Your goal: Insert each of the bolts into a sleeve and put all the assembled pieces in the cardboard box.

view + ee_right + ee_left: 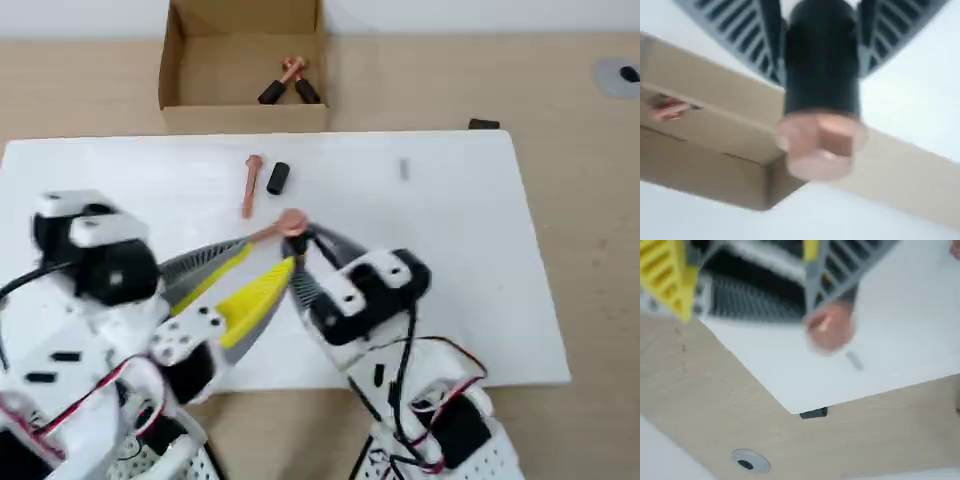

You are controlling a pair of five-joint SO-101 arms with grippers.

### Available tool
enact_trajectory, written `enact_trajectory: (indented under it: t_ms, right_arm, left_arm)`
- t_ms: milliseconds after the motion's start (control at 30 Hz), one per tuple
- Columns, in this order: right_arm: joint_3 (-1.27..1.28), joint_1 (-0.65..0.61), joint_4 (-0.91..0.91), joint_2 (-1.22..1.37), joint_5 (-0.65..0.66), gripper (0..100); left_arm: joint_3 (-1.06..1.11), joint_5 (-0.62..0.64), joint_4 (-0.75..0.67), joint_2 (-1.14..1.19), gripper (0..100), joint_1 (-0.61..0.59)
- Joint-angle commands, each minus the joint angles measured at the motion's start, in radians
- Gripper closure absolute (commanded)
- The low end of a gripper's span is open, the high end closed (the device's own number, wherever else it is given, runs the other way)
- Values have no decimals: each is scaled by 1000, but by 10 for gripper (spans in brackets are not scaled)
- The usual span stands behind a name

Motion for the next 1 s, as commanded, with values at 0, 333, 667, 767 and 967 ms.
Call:
enact_trajectory:
  t_ms: [0,333,667,767,967]
  right_arm:
    - [-25,59,-49,-116,-8,989]
    - [-13,211,-571,140,20,989]
    - [-521,229,-770,926,14,989]
    - [-728,229,-766,1156,14,989]
    - [-1113,231,-698,1601,17,989]
  left_arm:
    - [-129,-52,107,8,832,0]
    - [-95,-126,158,19,836,-370]
    - [127,-402,153,134,836,-545]
    - [184,-491,153,134,836,-545]
    - [278,-542,152,134,833,-546]
